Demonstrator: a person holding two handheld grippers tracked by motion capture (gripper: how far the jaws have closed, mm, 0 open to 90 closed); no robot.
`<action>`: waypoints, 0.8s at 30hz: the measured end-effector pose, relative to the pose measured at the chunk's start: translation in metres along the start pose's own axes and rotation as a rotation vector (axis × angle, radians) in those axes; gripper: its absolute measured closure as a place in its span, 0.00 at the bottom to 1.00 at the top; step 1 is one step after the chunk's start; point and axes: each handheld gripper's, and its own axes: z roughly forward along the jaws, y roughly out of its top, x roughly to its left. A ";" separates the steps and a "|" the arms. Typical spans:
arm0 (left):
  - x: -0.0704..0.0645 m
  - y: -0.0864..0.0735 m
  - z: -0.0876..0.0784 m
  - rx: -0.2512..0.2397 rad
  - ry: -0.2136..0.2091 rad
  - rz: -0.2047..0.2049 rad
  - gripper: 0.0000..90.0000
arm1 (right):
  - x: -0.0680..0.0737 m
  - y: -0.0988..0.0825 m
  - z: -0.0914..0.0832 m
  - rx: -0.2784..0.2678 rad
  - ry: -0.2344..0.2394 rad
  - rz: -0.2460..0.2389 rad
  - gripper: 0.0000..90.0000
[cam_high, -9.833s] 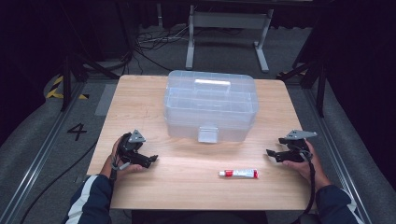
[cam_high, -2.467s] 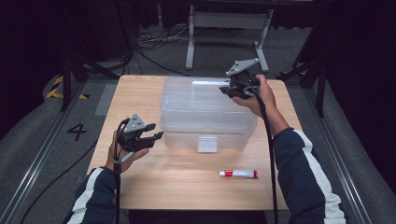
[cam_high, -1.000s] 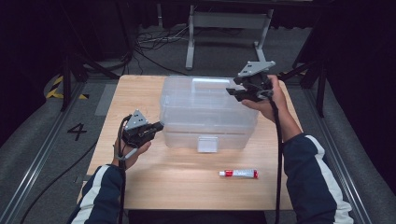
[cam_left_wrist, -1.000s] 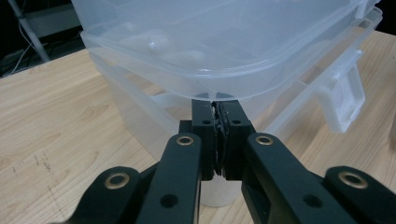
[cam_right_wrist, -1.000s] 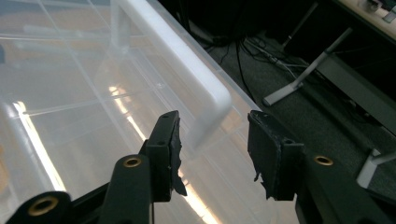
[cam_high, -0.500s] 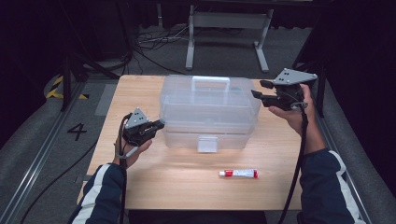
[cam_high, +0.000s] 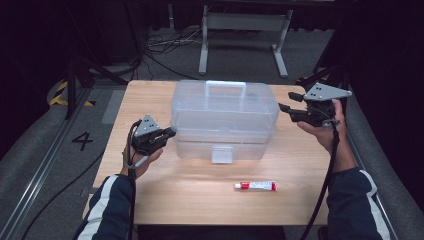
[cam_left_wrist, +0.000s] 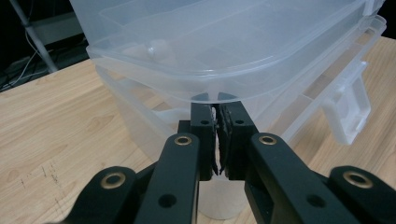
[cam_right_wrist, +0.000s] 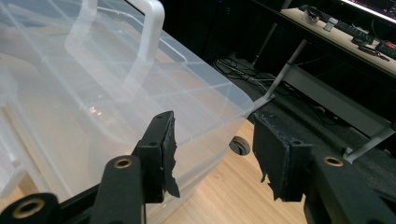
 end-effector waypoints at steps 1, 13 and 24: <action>0.000 0.000 0.000 0.000 0.002 0.003 0.95 | 0.000 -0.001 -0.001 -0.002 0.000 -0.002 0.55; 0.003 0.005 -0.001 -0.024 0.000 -0.008 0.94 | 0.003 -0.027 -0.003 0.004 0.020 -0.015 0.53; 0.004 0.011 -0.001 -0.028 0.004 0.001 0.94 | 0.003 -0.052 -0.001 0.036 0.039 -0.018 0.54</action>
